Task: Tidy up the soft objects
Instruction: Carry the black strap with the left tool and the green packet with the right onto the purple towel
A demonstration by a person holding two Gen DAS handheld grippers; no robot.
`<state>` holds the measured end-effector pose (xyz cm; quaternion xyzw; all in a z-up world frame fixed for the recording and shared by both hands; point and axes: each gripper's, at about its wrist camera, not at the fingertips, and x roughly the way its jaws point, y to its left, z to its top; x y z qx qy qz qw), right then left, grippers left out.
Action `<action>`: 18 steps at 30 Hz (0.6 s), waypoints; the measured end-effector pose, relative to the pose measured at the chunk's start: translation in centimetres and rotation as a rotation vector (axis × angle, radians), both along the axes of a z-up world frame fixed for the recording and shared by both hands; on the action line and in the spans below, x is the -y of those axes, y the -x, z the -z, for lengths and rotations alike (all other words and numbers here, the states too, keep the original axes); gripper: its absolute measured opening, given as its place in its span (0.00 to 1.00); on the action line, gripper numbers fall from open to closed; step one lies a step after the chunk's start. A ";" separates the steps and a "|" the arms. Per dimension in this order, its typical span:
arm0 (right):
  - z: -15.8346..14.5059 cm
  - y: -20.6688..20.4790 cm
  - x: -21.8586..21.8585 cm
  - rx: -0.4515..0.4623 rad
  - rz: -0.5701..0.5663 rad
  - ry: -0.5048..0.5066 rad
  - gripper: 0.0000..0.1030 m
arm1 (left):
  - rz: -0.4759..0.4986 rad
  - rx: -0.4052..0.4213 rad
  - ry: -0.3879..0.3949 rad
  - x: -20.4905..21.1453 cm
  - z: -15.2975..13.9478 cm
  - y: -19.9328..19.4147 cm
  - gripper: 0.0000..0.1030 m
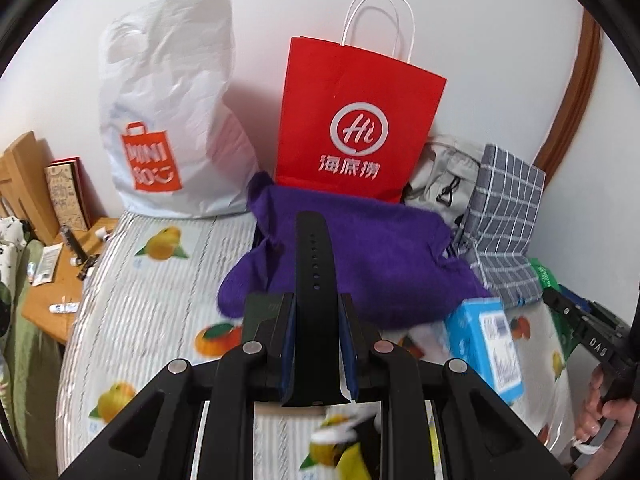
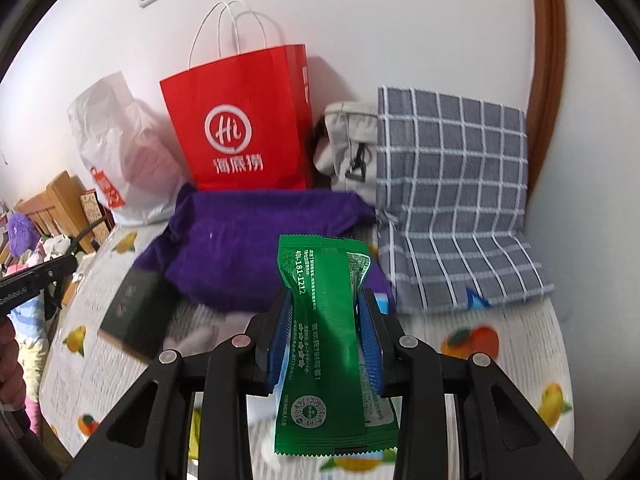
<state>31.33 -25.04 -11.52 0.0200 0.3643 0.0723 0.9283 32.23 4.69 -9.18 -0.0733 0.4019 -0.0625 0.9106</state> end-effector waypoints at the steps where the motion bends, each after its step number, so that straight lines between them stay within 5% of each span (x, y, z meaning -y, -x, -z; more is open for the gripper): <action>1: -0.1 -0.8 -0.1 0.002 -0.003 -0.007 0.33 | 0.007 0.001 0.002 0.2 -0.1 -0.7 0.19; 18: 2.5 -12.4 -4.2 -0.041 -0.074 -0.030 0.34 | 0.028 -0.054 0.008 2.4 2.9 -11.7 0.19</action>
